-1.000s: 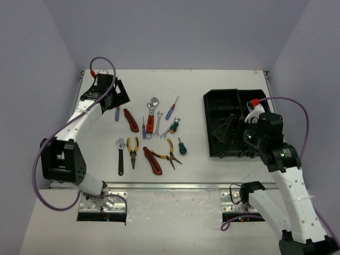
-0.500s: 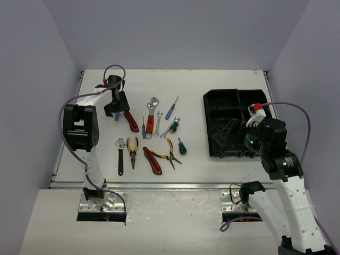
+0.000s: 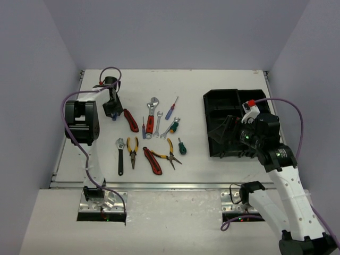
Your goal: Sort the tools into containers
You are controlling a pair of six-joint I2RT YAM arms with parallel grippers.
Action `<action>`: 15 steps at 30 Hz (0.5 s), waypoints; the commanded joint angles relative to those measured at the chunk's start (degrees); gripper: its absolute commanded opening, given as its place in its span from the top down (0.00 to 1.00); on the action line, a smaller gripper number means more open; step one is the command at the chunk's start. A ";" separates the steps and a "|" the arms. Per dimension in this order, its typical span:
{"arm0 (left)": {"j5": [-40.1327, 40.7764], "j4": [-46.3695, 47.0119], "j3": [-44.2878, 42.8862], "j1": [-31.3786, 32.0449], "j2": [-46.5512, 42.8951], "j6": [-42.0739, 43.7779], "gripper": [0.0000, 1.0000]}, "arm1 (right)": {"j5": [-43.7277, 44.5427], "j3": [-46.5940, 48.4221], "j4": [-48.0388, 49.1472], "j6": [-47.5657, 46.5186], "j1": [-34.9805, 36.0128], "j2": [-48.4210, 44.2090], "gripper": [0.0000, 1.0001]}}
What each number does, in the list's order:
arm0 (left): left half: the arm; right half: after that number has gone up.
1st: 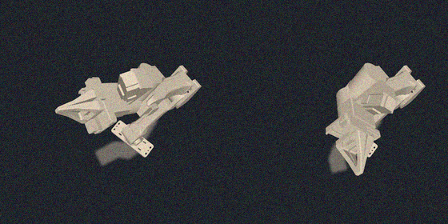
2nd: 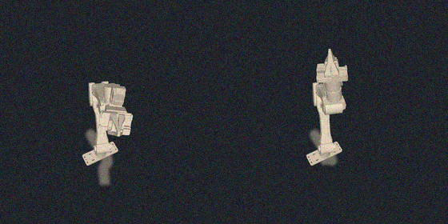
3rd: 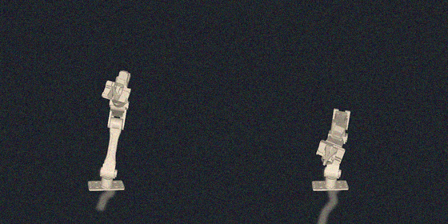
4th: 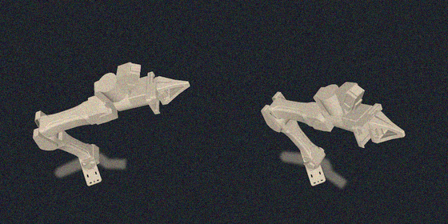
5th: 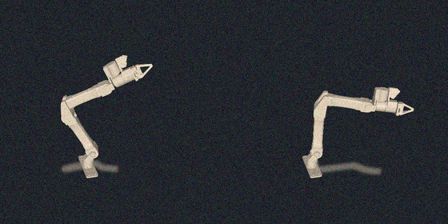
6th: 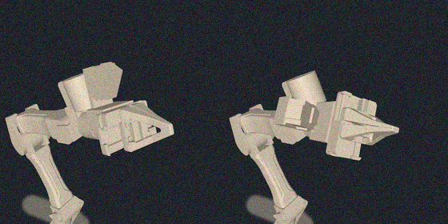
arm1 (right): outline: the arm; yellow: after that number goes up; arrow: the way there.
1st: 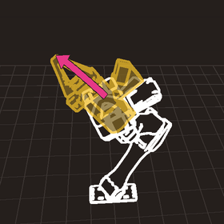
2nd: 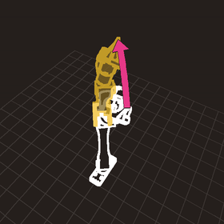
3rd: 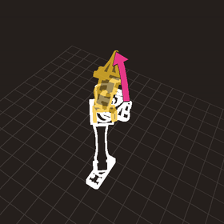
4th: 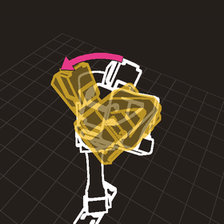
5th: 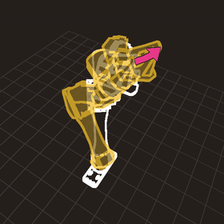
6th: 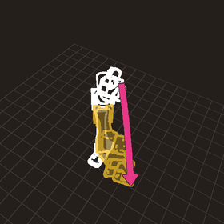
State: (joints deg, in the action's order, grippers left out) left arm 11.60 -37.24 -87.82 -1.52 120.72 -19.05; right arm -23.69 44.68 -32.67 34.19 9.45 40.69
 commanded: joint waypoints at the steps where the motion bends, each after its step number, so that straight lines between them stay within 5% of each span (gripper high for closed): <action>1: -0.74 0.62 -2.06 -0.51 2.54 -1.33 0.71 | -2.11 -0.55 4.66 0.76 -0.22 0.58 0.01; 5: -0.57 1.59 0.09 -0.54 0.74 -3.83 1.00 | -3.63 -1.61 6.38 1.27 -0.22 1.58 0.01; 12: -6.03 8.86 9.23 0.90 -19.15 -8.02 1.00 | -10.13 -1.27 13.23 2.02 -0.22 6.41 0.01; 15: -9.24 17.56 18.58 10.57 -35.10 -7.76 1.00 | -17.68 1.54 17.01 3.60 -0.22 11.52 0.01</action>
State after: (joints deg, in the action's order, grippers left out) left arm 8.01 -32.20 -75.94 -0.93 107.84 -25.09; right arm -31.32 42.51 -24.55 36.05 9.45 47.39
